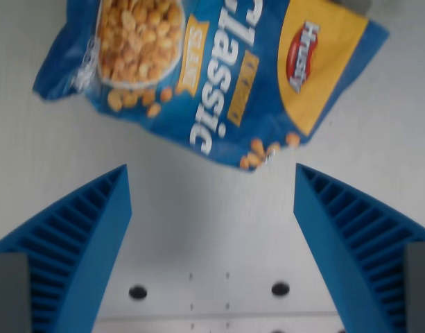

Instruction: Move above the blue bag

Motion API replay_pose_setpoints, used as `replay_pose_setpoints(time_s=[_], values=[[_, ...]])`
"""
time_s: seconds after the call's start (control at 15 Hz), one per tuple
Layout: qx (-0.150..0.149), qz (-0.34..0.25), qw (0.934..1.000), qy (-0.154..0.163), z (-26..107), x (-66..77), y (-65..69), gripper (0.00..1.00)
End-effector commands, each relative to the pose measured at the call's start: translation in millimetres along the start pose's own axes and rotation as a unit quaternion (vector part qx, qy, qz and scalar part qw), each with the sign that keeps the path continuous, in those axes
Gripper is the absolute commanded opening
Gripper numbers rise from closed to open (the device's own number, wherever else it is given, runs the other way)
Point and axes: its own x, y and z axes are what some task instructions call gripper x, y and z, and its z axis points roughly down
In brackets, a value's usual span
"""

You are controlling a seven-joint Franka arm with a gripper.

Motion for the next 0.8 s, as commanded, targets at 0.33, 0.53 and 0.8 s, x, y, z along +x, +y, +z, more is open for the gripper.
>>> replay_pose_setpoints(time_s=[0.33, 0.53, 0.8], values=[[0.015, -0.008, 0.9999, -0.004, 21.6, 29.5, 8.4, 1.00], [0.017, -0.009, 0.9998, -0.002, 31.7, 39.2, 10.6, 1.00], [0.019, -0.010, 0.9998, -0.001, 42.8, 50.2, 13.2, 1.00]])
